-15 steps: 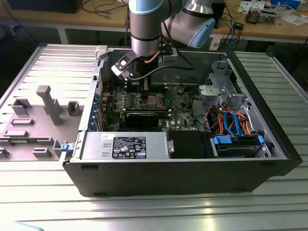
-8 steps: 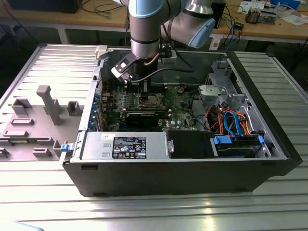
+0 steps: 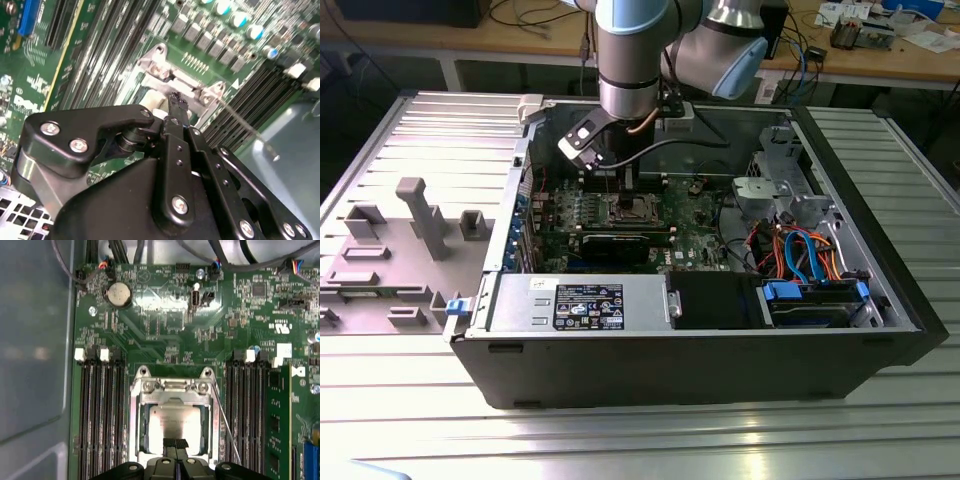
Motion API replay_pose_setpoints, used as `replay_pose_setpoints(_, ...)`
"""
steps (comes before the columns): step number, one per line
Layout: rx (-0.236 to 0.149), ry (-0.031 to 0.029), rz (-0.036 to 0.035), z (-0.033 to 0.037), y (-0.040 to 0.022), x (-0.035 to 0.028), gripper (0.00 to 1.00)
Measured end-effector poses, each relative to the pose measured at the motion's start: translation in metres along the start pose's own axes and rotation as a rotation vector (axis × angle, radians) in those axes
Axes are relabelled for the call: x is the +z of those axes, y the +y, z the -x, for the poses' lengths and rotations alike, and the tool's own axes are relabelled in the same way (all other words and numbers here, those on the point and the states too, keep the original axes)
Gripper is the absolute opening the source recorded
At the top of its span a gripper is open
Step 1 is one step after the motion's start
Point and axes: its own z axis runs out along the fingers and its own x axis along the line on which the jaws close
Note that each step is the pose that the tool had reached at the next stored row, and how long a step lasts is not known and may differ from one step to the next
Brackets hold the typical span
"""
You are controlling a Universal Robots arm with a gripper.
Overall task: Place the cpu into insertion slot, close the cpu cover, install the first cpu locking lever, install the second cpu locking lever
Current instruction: 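Close the cpu cover, then install the first cpu locking lever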
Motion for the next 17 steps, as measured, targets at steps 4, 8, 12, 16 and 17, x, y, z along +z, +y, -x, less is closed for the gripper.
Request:
replay_pose_setpoints(4,0.000,0.0000,-0.0001,0.0004,0.0099,0.0005,0.11)
replay_pose_setpoints(8,0.000,-0.0001,-0.0001,0.0003,0.0104,0.0005,0.11)
replay_pose_setpoints(12,0.000,-0.0001,-0.0001,0.0003,0.0105,0.0005,0.11)
replay_pose_setpoints(16,0.000,0.0000,-0.0001,0.0003,0.0106,0.0005,0.11)
replay_pose_setpoints(17,0.000,0.0000,-0.0001,0.0003,0.0106,0.0005,0.11)
